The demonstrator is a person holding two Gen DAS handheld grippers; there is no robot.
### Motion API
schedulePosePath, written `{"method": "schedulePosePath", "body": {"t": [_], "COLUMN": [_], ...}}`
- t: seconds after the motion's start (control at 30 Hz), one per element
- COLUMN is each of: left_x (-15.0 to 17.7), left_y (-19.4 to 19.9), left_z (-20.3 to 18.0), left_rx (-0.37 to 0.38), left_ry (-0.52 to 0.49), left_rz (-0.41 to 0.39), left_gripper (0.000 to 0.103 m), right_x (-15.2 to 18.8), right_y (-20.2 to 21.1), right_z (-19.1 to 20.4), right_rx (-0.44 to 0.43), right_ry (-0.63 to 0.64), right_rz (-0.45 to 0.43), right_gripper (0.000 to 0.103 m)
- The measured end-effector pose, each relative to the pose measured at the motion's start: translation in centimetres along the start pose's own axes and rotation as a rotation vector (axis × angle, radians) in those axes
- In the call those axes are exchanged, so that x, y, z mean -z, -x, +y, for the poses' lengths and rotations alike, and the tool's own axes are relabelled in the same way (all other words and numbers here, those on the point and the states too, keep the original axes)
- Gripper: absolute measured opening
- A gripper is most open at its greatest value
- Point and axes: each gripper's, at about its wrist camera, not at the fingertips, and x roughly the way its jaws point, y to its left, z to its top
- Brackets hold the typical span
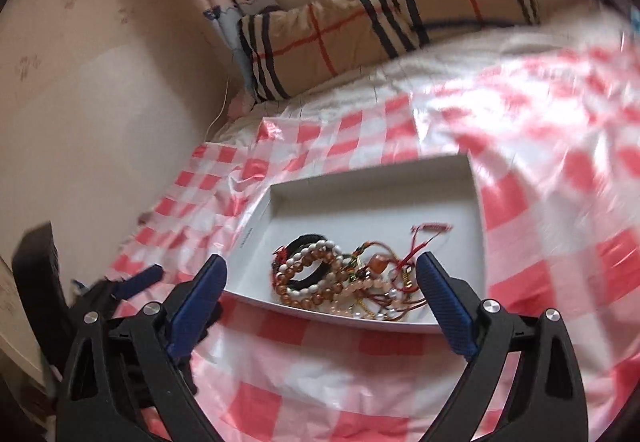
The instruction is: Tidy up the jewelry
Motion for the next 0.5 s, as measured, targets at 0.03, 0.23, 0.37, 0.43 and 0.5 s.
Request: {"method": "schedulePosePath", "body": {"t": [0.03, 0.23, 0.37, 0.43, 0.5], "left_x": [0.4, 4.3, 7.2, 8.8, 10.0], "left_y": [0.9, 7.2, 10.7, 12.3, 13.8], "left_z": [0.1, 0.8, 1.0, 0.8, 0.6], "left_rx": [-0.005, -0.025, -0.024, -0.017, -0.006], "left_ry": [0.001, -0.022, -0.016, -0.016, -0.007], "left_rz": [-0.007, -0.018, -0.018, -0.011, -0.009], "left_gripper": [0.095, 0.095, 0.095, 0.095, 0.095], "right_x": [0.3, 4.8, 8.4, 9.5, 10.7], "right_y": [1.3, 8.8, 14.0, 16.4, 18.2], "right_z": [0.6, 1.2, 0.8, 1.1, 1.4], "right_rx": [0.027, 0.119, 0.192, 0.201, 0.237], "right_ry": [0.035, 0.081, 0.085, 0.09, 0.1], "right_rz": [-0.026, -0.026, -0.014, -0.045, -0.065], "right_gripper": [0.096, 0.096, 0.096, 0.096, 0.096]}}
